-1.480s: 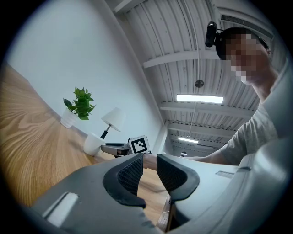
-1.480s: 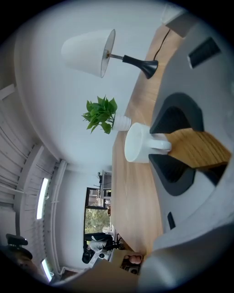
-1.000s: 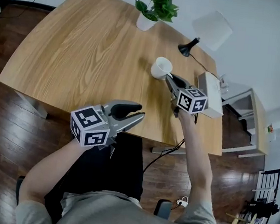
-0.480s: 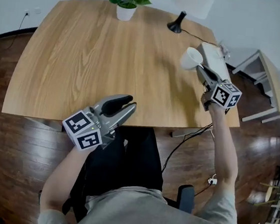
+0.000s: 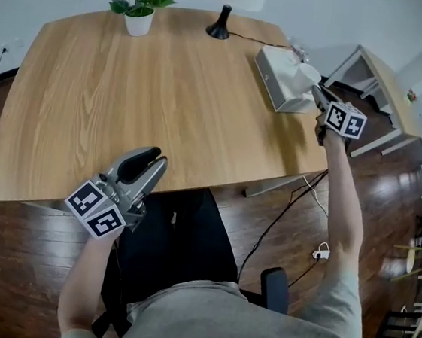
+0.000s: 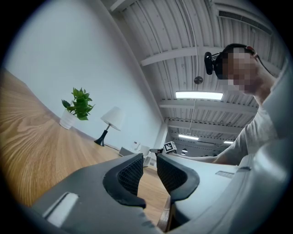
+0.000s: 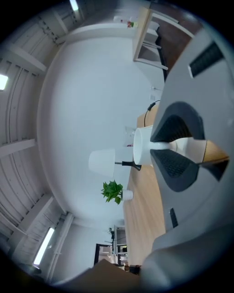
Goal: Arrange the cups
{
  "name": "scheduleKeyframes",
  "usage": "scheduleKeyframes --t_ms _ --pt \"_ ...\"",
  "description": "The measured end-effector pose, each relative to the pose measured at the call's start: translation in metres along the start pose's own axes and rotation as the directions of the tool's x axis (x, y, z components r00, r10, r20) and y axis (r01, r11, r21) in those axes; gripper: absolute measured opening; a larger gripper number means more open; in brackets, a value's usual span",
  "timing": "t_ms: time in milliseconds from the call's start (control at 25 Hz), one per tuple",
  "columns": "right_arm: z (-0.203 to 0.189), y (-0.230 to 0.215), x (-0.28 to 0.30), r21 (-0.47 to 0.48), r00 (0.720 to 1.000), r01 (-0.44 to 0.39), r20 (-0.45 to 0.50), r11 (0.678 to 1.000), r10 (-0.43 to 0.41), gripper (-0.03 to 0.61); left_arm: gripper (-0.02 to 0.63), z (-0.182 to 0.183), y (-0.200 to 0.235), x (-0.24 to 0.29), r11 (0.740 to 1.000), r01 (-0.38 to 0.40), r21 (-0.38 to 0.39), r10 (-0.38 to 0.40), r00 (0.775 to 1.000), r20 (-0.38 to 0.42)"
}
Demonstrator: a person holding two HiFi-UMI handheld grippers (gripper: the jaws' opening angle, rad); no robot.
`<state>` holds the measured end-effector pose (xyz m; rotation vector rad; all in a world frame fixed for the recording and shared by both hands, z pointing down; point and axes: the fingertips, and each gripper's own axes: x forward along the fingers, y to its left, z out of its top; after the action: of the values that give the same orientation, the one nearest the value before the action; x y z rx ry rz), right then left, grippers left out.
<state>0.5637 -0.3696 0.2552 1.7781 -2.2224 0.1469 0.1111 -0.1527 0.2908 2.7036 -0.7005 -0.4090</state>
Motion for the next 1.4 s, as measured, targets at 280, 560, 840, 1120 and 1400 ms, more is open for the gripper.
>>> scheduleKeyframes --t_ms 280,560,840,1120,1400 --pt "-0.004 -0.012 0.011 0.000 1.000 0.030 -0.010 1.000 -0.030 0.069 0.089 0.002 0.002 0.001 1.000 -0.007 -0.018 0.007 1.000 0.011" --pt "-0.011 -0.012 0.009 -0.022 0.999 0.030 -0.025 0.999 -0.030 0.087 0.089 0.002 -0.001 0.002 1.000 -0.001 -0.003 0.001 1.000 0.005" --pt "0.014 0.047 -0.031 0.121 0.990 -0.065 0.134 0.991 0.049 0.182 0.089 0.001 -0.003 0.006 1.000 0.000 0.001 0.000 1.000 0.002" --pt "-0.002 0.310 -0.070 0.000 0.765 -0.609 0.266 0.794 0.587 0.140 0.089 -0.001 -0.004 0.012 1.000 0.008 0.009 -0.009 1.000 0.016" --pt "-0.023 0.420 -0.076 -0.158 0.692 -0.670 0.219 0.725 0.688 0.140 0.089 -0.002 -0.003 0.008 1.000 0.013 0.010 -0.013 1.000 0.014"
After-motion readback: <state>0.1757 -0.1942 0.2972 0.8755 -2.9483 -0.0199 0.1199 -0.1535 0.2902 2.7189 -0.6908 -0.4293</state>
